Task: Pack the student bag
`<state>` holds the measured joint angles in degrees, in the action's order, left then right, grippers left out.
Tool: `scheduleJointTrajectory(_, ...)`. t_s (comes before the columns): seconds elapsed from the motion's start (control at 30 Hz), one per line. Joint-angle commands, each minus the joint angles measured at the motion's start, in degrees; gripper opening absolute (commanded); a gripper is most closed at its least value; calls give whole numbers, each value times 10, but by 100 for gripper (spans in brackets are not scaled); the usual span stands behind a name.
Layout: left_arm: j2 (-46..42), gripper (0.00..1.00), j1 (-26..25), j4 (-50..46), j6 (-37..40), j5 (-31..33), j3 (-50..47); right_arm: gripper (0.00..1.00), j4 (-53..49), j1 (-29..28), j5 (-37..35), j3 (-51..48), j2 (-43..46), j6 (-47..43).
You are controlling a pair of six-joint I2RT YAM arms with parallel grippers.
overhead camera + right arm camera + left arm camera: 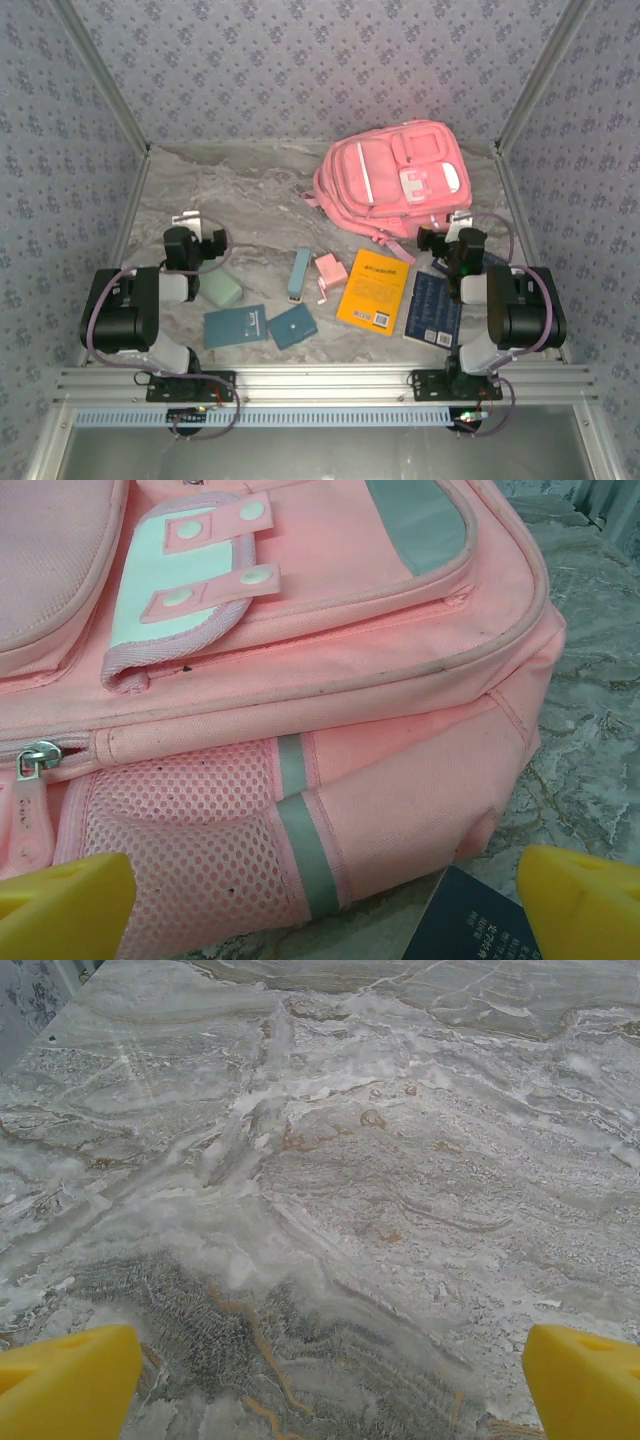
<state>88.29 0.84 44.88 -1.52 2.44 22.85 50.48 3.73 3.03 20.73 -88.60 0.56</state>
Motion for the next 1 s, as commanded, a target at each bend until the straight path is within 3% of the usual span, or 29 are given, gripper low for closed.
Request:
scheduleJointTrajectory(0.0,-4,98,1,17,-1,6,9,100,-8,-4,-3,11,2,-2)
scheduleJointTrajectory(0.9,-6,98,-1,18,1,10,8,100,-2,-2,-1,6,4,-2)
scheduleJointTrajectory(0.97,-32,98,-2,-42,-1,15,31,100,2,-6,9,4,9,5)
